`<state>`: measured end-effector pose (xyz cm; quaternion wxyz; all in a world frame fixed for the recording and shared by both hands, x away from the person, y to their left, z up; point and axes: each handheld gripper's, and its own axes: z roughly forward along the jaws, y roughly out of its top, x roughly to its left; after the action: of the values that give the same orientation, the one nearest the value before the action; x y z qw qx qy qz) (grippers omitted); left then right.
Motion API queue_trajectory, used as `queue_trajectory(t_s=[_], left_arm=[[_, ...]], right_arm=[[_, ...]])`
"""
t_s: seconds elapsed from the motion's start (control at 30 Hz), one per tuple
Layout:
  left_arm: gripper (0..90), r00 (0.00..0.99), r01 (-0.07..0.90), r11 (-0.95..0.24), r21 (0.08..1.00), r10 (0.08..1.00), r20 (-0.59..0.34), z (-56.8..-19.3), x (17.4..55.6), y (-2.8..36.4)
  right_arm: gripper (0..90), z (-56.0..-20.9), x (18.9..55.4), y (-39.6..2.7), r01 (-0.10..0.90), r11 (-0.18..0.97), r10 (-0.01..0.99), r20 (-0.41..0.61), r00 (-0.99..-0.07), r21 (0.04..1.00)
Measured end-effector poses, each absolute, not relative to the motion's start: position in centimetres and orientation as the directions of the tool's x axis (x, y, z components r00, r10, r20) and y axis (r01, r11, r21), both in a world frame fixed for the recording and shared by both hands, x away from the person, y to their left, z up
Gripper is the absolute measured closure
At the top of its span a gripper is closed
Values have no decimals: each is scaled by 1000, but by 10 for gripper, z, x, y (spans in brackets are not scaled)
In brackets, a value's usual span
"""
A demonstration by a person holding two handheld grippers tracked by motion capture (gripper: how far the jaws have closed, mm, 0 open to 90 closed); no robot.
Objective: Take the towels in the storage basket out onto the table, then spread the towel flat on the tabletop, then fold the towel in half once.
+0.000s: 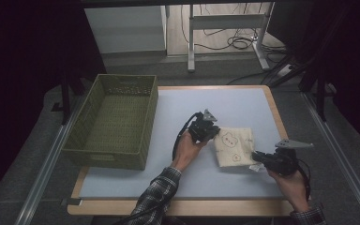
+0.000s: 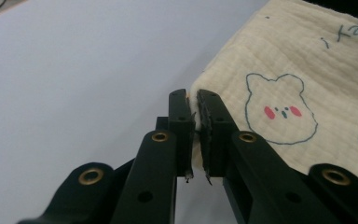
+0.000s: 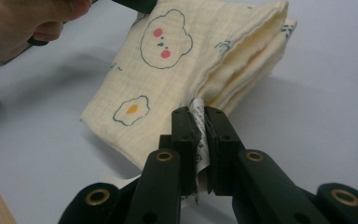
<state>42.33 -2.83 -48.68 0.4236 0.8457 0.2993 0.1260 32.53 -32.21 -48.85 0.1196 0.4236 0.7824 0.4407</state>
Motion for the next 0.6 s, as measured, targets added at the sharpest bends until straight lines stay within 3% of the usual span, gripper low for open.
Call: queue_trajectory(t_s=[0.6], left_arm=[[845,747,401,-463,791,665,10,-466,425,9]], right_arm=[[834,-477,340,-284,521,284,727,173,-664,805]])
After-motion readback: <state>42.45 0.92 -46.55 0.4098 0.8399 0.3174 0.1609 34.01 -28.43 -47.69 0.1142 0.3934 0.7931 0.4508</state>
